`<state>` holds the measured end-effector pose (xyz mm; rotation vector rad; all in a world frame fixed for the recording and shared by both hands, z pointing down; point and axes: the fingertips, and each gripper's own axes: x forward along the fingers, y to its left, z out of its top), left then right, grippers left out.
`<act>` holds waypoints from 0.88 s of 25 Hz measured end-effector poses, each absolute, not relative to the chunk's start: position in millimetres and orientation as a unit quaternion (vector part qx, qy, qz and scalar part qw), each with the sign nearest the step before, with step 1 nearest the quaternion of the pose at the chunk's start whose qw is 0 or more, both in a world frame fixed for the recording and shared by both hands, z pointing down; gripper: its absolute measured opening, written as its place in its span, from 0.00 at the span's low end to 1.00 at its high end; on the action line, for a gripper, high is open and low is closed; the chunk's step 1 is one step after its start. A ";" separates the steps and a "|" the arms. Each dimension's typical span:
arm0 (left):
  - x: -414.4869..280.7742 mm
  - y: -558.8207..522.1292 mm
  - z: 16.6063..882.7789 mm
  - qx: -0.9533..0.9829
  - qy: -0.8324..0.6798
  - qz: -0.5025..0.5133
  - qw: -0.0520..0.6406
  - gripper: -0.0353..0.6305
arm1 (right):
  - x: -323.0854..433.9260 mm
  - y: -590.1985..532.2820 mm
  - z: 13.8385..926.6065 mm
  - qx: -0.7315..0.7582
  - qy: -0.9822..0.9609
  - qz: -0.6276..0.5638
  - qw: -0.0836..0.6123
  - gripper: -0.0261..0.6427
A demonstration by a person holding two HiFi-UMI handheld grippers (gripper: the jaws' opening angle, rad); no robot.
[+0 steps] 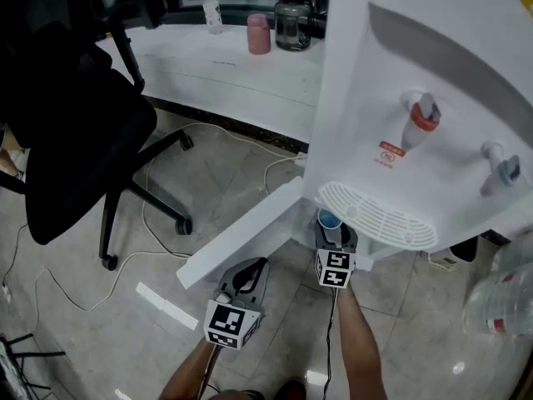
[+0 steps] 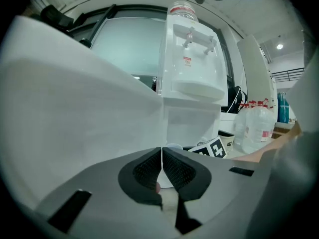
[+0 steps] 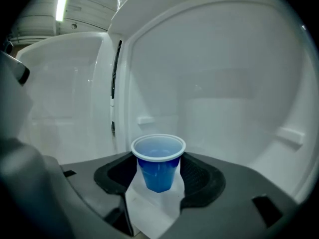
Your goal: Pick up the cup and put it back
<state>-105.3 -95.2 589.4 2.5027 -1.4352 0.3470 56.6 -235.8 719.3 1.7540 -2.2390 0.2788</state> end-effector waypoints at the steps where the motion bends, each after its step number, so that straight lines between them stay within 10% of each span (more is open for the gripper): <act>1: -106.3 -94.8 591.6 0.854 -0.491 0.120 0.119 0.10 | 57.0 -237.1 723.1 0.609 -0.774 0.097 0.144 0.46; 22: -114.0 -90.8 607.3 0.852 -0.492 0.127 0.124 0.10 | 59.8 -239.9 762.6 0.608 -0.766 0.142 0.148 0.48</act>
